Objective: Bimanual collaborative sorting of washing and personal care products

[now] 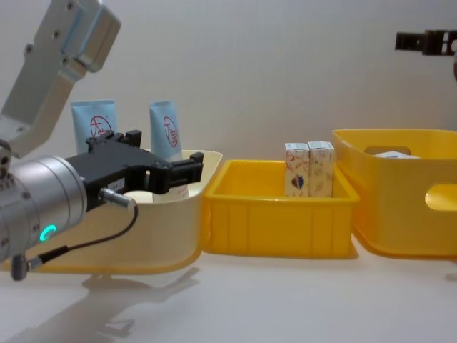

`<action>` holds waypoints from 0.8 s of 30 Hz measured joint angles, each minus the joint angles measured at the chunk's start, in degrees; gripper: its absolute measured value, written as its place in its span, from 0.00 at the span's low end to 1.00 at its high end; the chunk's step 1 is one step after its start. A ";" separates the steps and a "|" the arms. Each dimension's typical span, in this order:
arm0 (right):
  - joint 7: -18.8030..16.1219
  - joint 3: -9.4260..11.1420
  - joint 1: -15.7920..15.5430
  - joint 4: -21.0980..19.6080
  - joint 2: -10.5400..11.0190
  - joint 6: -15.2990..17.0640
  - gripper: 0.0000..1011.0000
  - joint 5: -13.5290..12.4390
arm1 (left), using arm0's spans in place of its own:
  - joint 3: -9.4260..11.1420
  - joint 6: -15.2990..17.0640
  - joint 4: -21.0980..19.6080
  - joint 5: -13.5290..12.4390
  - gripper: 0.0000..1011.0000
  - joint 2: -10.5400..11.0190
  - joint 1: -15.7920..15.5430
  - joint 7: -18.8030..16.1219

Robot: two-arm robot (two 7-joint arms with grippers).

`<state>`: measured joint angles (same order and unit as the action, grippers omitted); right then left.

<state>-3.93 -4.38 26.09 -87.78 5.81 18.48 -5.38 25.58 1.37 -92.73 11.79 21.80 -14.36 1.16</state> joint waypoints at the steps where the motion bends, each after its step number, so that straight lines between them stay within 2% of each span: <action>1: -0.17 0.19 -0.23 -0.65 -0.01 -0.39 0.99 -0.11 | -0.18 0.26 0.28 0.13 0.99 -0.06 -0.39 0.14; 12: -0.73 1.13 -1.32 -3.59 -0.06 -2.06 0.99 -0.73 | -1.56 2.26 3.73 1.44 0.99 -1.36 -4.09 1.49; 24: -0.98 1.49 -1.75 -4.75 -0.06 -2.70 0.99 -0.95 | -2.80 3.08 8.23 3.03 0.99 -3.37 -7.80 3.44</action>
<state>-4.91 -2.89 24.34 -92.54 5.75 15.78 -6.34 22.78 4.45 -84.50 14.82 18.43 -22.16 4.60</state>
